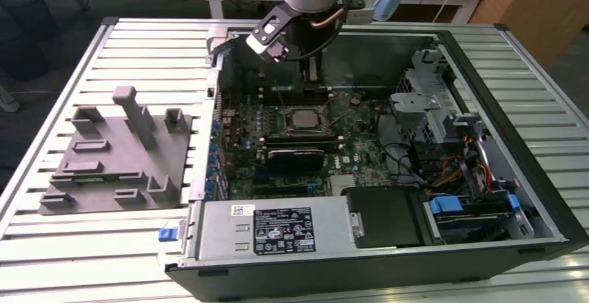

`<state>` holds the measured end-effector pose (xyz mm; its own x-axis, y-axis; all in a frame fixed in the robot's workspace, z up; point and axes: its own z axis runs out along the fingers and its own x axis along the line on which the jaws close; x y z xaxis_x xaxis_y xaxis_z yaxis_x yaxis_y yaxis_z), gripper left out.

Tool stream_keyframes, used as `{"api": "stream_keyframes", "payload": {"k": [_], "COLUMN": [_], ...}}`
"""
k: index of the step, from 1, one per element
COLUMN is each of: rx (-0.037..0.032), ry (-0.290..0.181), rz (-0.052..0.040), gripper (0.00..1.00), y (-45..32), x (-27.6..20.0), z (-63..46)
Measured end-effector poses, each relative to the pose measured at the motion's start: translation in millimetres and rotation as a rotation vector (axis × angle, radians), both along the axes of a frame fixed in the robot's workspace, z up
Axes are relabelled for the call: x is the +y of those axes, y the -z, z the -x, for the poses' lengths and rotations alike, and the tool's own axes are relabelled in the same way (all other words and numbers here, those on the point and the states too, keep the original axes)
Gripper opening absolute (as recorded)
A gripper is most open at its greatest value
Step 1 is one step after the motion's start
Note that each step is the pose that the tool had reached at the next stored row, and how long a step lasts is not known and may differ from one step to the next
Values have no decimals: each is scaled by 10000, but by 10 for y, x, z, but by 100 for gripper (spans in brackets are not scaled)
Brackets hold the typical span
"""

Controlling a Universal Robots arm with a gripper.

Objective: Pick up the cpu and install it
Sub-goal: 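Place the cpu into insertion slot, then close the cpu cover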

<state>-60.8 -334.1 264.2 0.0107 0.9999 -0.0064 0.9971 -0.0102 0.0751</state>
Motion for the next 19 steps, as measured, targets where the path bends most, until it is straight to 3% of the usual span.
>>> {"api": "stream_keyframes", "payload": {"k": [14, 19], "rx": [0, 0], "ry": [0, 1], "rz": [0, 0], "gripper": [11, 11], "y": [-10, -78], "x": [0, 0], "z": [0, 0]}}
